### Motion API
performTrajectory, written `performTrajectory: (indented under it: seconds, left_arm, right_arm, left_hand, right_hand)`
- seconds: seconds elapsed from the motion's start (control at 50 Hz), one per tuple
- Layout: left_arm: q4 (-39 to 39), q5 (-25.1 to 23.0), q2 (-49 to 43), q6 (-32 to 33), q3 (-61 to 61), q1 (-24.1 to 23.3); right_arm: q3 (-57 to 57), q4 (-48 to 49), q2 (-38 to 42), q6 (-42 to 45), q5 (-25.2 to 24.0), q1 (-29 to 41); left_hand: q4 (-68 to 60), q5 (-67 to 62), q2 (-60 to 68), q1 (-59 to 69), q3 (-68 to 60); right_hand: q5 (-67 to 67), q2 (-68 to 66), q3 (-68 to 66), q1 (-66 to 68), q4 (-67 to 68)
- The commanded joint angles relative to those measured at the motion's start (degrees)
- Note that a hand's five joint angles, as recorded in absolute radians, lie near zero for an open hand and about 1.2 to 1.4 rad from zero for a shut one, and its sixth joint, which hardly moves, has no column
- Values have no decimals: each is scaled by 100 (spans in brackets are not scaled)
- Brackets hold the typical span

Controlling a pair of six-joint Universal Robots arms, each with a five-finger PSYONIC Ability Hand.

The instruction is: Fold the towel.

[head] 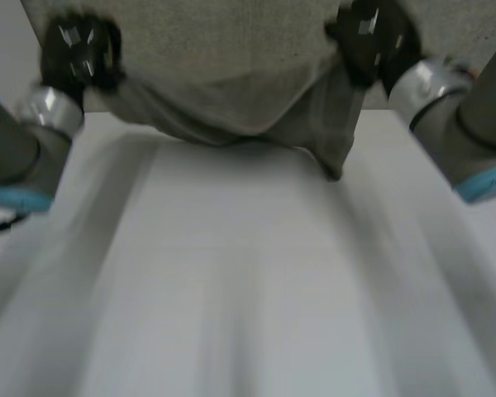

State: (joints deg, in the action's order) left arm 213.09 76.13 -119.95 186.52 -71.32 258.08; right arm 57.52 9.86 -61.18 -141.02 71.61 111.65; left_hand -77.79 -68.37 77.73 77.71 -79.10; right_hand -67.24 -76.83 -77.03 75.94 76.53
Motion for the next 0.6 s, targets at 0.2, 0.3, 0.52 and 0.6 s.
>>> performTrajectory:
  seconds: [0.2,0.3,0.52,0.6]
  left_arm:
    - [409,-827,252,1836,-3071,761]
    - [400,-1003,874,1731,-3466,902]
    - [400,-1056,2930,616,-4346,1008]
    - [339,-1091,3575,307,-4487,1025]
  right_arm:
    - [2754,-46,-77,1384,-314,-416]
    - [3211,-72,-656,1366,-315,-591]
    - [3828,-589,-2721,629,-314,-1294]
    - [3776,-1361,-3451,602,-603,-1776]
  left_hand:
    - [-221,-163,227,229,-90]
    - [-221,-163,227,229,-90]
    - [-221,-163,227,229,-90]
    - [-221,-163,227,229,-90]
  right_hand:
    - [-276,-317,-297,406,347]
    - [-276,-317,-297,406,347]
    - [-276,-317,-297,406,347]
    - [-276,-317,-297,406,347]
